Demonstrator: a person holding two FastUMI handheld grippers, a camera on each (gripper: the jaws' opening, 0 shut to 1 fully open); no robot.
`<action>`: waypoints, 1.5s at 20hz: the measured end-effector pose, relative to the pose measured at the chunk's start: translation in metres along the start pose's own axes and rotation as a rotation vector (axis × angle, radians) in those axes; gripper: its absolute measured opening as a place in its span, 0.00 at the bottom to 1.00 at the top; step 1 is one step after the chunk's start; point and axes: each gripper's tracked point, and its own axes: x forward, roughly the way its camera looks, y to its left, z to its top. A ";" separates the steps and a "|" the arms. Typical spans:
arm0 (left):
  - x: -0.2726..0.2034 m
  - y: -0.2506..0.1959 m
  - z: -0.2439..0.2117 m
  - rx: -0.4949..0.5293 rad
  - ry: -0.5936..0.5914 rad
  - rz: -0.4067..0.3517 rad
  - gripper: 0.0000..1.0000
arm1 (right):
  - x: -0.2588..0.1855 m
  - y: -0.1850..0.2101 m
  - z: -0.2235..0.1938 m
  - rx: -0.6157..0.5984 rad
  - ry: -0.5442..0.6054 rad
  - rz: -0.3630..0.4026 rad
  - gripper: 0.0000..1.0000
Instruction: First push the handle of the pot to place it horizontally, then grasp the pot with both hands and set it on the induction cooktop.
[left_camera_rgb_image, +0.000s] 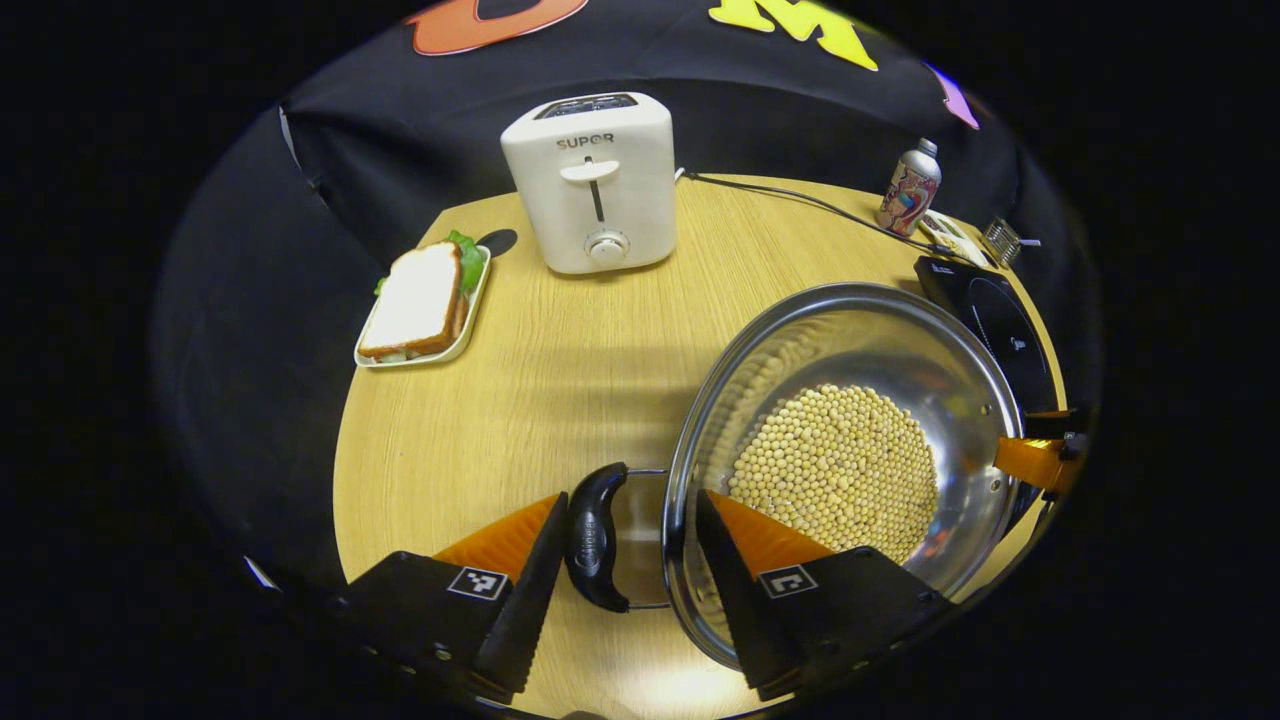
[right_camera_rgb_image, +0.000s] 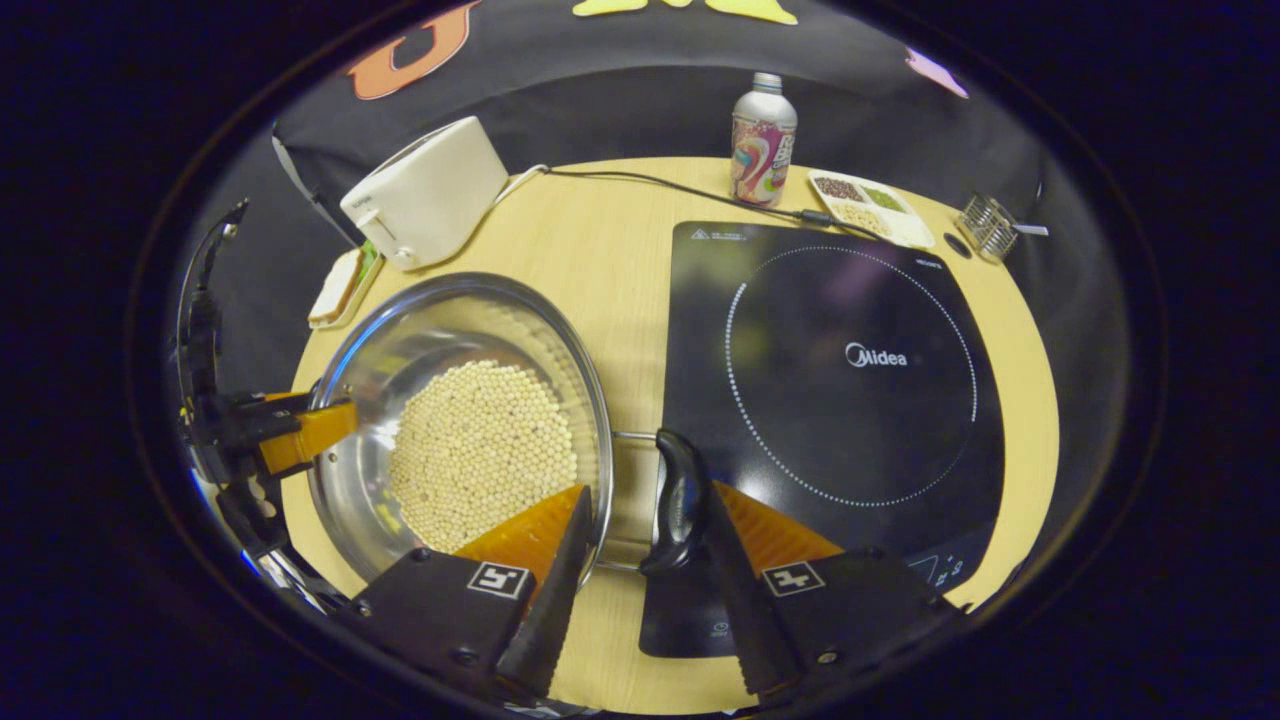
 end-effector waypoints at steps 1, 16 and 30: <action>0.003 -0.002 -0.002 0.000 0.010 -0.004 0.72 | 0.001 0.000 0.001 -0.004 0.001 0.000 0.69; -0.044 -0.014 -0.007 -0.038 0.008 -0.048 0.59 | -0.026 -0.014 0.007 -0.016 -0.068 0.052 0.57; -0.105 -0.138 0.052 0.030 -0.088 -0.111 0.59 | -0.116 -0.132 0.028 0.023 -0.180 0.007 0.54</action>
